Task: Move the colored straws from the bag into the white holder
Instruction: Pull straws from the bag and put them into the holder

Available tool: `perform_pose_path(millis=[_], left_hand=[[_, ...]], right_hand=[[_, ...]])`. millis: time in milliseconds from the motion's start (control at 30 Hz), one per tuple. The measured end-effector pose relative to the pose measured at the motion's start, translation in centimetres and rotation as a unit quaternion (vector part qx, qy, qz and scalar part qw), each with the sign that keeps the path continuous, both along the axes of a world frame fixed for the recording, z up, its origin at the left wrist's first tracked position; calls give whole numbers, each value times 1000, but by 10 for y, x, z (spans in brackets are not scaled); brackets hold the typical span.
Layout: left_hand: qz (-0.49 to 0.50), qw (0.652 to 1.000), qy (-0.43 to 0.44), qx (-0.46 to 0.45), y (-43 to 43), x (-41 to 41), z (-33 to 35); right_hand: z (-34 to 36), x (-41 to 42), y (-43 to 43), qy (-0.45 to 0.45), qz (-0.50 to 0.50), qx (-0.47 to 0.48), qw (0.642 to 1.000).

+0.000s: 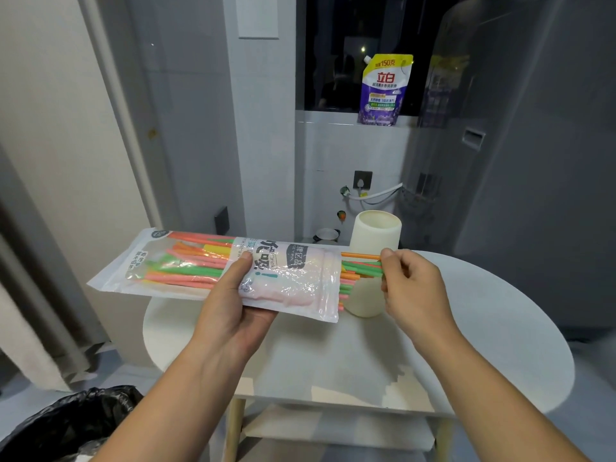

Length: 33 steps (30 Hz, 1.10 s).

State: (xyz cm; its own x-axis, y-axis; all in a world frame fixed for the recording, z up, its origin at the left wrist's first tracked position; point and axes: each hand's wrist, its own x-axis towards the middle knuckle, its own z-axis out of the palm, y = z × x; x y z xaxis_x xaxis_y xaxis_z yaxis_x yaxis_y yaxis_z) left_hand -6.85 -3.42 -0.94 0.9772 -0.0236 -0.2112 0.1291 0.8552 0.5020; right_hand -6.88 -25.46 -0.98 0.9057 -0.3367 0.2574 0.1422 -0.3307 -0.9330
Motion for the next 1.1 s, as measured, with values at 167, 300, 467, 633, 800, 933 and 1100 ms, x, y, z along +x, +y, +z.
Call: perform_pose_path(millis=[167, 300, 467, 633, 800, 933, 1100], left_hand=[[-13, 1000, 10, -6, -3, -2, 0], [-14, 1000, 14, -12, -2, -2, 1], [-1, 1000, 4, -9, 2, 2, -1], [-5, 1000, 9, -25, -1, 2, -3], [2, 999, 8, -42, -2, 1, -3], [-6, 999, 6, -40, -5, 0, -4], [-27, 999, 7, -30, -12, -4, -6]], right_hand=[[2, -1, 8, 29, 41, 70, 996], [3, 0, 9, 12, 49, 93, 994], [12, -1, -3, -1, 44, 199, 979], [12, -3, 0, -9, 50, 362, 931], [7, -6, 10, -15, 12, 352, 936], [5, -8, 25, 6, 50, 377, 925], [5, -10, 35, 34, 81, 416, 905]])
